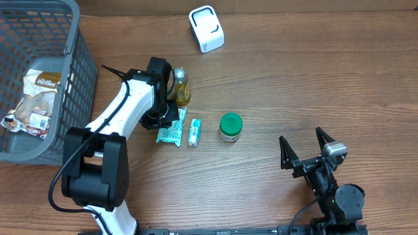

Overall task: Scan the item barcode
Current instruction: 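Open the left gripper and lift it away from the pouch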

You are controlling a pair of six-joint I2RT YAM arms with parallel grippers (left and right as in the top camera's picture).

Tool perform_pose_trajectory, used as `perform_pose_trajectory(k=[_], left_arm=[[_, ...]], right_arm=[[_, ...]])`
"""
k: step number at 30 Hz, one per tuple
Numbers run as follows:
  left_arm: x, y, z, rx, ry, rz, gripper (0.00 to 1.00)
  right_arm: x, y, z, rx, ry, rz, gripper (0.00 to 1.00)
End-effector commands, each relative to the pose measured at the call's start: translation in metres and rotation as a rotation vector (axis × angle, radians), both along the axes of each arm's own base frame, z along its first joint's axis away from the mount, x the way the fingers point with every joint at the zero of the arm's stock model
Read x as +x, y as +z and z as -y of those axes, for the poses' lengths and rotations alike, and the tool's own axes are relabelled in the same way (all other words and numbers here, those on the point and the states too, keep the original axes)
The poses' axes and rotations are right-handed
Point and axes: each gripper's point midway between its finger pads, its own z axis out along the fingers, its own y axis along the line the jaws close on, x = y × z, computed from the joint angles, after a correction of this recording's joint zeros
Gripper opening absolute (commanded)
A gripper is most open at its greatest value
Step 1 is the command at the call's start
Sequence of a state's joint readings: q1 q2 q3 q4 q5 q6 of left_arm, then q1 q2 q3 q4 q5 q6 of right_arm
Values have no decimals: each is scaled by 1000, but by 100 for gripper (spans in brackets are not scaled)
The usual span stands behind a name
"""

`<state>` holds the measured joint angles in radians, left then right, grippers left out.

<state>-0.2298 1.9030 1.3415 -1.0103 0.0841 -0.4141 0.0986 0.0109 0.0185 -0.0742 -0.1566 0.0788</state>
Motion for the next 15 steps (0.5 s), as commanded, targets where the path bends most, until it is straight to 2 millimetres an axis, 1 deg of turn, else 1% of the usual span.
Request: perform_pose_trajectory(k=[1, 5, 9, 11, 13, 14, 15], left_arm=[[6, 11, 1, 5, -24, 38, 5], [7, 16, 2, 2, -24, 51, 4], [13, 36, 4, -16, -24, 110, 4], [16, 52, 4, -25, -24, 152, 4], [19, 74, 5, -39, -30, 217, 4], [19, 81, 5, -43, -31, 236, 4], [20, 97, 5, -53, -36, 284, 4]], right_arm=[[1, -2, 2, -1, -10, 2, 100], [1, -2, 2, -1, -10, 2, 100], [1, -2, 2, -1, -10, 2, 100], [1, -2, 2, -1, -10, 2, 100], [1, -2, 2, -1, -10, 3, 100], [1, -2, 2, -1, -10, 2, 100], [1, -2, 2, -1, -10, 2, 100]])
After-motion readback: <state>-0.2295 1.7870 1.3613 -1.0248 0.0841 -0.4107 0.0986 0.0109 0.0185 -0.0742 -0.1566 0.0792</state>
